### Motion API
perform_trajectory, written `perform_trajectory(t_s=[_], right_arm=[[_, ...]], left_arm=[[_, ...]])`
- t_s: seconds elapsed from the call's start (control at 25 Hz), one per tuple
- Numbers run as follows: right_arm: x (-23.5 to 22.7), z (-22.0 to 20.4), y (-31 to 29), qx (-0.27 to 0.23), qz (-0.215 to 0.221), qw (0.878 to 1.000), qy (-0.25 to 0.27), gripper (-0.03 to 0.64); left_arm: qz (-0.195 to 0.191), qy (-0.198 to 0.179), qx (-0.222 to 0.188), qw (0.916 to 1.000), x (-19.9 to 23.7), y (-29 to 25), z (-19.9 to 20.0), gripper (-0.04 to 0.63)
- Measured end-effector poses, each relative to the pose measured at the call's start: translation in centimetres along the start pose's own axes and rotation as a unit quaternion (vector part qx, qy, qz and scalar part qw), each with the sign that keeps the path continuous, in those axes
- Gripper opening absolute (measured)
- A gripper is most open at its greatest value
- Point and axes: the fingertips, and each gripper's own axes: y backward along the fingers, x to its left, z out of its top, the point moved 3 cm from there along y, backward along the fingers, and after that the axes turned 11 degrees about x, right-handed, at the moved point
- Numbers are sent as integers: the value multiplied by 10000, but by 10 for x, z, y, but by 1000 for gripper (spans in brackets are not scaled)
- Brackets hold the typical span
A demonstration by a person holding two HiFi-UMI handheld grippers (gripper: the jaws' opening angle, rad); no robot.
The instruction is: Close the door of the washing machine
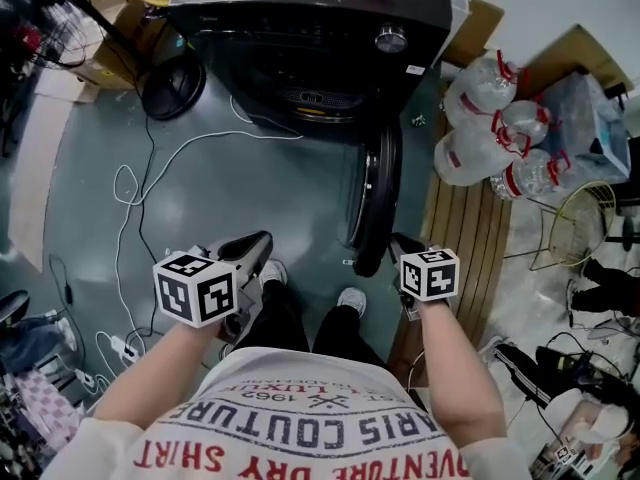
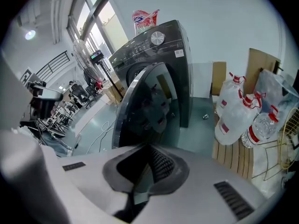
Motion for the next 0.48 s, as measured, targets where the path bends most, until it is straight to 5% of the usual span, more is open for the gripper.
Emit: perform_trajectory(t_s=[0.48], right_arm=[[72, 33, -46, -38, 84, 9999, -89, 21]], left_arm=[[97, 130, -18, 9999, 75, 48, -3, 32]])
